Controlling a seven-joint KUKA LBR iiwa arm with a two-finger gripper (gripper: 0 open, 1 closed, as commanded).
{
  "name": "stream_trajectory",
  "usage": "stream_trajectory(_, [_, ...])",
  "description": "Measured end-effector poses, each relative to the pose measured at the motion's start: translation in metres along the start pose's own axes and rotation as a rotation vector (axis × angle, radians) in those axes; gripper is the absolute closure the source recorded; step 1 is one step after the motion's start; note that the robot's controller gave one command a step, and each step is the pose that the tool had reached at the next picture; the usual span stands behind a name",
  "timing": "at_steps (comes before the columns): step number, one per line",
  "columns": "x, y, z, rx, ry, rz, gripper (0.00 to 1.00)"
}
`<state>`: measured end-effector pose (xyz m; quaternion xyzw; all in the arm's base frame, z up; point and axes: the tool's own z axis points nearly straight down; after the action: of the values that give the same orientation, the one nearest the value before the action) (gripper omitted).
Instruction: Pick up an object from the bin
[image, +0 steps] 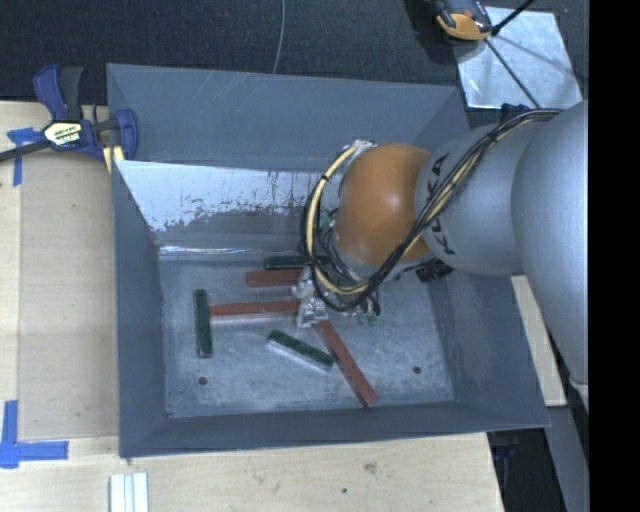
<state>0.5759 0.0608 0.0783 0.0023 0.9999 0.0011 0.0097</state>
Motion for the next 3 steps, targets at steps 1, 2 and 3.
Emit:
stream_trajectory(1, [0.000, 0.000, 0.000, 0.000, 0.000, 0.000, 1.00])
stream_trajectory(2, [0.020, -0.023, -0.121, 0.002, 0.016, -0.033, 1.00])
stream_trajectory(3, [0.020, -0.023, -0.120, 0.002, 0.017, -0.033, 1.00])
